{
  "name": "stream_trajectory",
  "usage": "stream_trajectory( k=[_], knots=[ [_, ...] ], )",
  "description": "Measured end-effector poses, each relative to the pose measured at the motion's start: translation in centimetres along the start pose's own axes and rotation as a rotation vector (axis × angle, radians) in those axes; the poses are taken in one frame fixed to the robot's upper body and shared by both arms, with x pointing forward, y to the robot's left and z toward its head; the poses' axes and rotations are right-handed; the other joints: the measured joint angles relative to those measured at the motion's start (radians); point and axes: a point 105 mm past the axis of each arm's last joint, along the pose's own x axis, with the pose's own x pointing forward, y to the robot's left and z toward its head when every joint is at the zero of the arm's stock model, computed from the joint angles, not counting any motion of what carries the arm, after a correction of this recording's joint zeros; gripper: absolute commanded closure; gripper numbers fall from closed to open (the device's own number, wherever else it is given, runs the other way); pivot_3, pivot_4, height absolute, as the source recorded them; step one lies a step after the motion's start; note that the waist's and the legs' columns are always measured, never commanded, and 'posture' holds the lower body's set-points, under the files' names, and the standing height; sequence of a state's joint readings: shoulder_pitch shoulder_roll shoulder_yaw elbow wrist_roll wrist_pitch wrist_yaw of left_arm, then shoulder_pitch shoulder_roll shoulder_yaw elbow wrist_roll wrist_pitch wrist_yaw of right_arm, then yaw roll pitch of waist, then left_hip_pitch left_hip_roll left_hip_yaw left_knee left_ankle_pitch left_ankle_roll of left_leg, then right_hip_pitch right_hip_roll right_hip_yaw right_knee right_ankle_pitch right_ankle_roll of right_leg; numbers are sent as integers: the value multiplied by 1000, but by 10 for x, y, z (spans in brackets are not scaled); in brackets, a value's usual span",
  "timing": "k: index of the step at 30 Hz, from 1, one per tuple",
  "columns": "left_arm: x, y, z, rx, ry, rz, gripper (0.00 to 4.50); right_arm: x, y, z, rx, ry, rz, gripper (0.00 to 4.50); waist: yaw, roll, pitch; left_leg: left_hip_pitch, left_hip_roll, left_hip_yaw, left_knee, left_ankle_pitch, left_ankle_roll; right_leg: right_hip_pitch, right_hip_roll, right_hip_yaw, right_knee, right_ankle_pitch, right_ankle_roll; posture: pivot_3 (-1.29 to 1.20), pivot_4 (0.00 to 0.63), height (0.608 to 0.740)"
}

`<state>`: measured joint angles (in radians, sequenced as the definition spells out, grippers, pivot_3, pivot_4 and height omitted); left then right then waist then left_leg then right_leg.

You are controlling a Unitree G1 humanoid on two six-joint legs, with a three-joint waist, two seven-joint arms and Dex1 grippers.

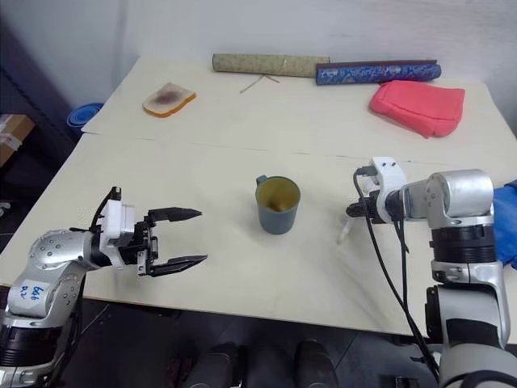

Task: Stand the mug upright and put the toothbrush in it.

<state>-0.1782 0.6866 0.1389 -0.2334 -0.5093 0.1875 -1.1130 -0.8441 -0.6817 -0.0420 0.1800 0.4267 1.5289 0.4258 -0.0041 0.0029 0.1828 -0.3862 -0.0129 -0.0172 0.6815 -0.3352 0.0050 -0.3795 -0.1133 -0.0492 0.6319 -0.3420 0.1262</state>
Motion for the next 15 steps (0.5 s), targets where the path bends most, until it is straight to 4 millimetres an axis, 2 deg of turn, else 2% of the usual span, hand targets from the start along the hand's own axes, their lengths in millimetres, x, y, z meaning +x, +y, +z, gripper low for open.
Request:
stream_trajectory(
  k=[2,4,9,12,15],
  knots=[
    [0,0,0,0,0,3,0,2,1,0,-2,0,-2,4061,0,0,0,0,0,0,0,0,0,0,0,0,0,0,0,0,150,740],
    [0,1,0,1,0,7,0,2,1,0,-4,-1,-2,4470,-1,0,0,0,0,0,0,0,0,0,0,0,0,0,0,0,150,740],
    [1,2,2,9,-5,5,0,2,1,1,38,-17,21,4465,-1,0,0,0,0,0,0,0,0,0,0,0,0,0,0,0,150,740],
    [1,3,3,-15,-15,7,0,2,9,9,89,-102,145,4465,-2,1,1,-1,0,1,-1,0,0,-1,0,0,0,0,0,0,150,740],
    [-1,8,4,-62,-40,44,0,-19,30,42,-70,-398,352,4465,-1,3,2,-1,0,1,-2,0,0,-2,1,-1,-1,0,0,0,150,740]
  ],
)
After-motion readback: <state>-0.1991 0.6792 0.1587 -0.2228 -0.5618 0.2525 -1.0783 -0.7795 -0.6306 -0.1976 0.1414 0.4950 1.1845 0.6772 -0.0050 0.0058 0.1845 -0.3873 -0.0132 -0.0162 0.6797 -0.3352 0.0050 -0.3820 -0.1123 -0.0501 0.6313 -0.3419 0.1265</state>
